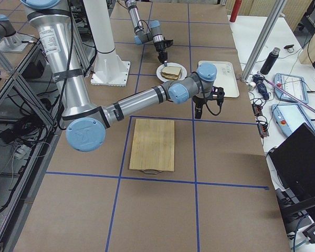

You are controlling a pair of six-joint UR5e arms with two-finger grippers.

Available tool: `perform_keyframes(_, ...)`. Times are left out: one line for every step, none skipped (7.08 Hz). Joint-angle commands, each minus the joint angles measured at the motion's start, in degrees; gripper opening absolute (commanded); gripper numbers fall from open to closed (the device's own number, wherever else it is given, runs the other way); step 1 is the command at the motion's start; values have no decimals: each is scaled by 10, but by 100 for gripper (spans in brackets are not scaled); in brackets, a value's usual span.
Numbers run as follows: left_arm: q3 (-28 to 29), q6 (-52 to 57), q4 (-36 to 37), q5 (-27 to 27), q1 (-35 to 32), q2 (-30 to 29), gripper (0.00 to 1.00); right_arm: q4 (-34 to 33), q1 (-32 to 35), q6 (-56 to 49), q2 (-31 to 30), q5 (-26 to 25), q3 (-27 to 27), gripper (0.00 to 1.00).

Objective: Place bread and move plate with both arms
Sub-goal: 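Close the left gripper on the plate rim nearest it, then slide the plate with the left gripper onto the cream bear tray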

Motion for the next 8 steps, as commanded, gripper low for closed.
perform_keyframes(2,1,0,1,1,-1,9,0,0,0,0,0,-1,100)
perform_keyframes(2,1,-1,1,1,0,0,0,0,0,0,0,-2,100)
perform_keyframes(0,2,-6,1,0,2,0,0,-1,0,0,0,-3,100)
perform_keyframes(-5,-1,-11,1,-1,1,0,0,0,0,0,0,-3,100)
perform_keyframes(-24,-3,-16,15,-1,-2,0,0,-1,2,0,1,-3,100)
perform_keyframes(-41,-4,-17,48,-3,-10,0,0,0,4,0,1,1,100)
perform_keyframes(-40,-4,-8,78,-8,-26,0,1,0,6,-3,1,4,100)
perform_keyframes(-29,-16,-5,115,-16,-53,0,1,0,7,-3,1,5,100)
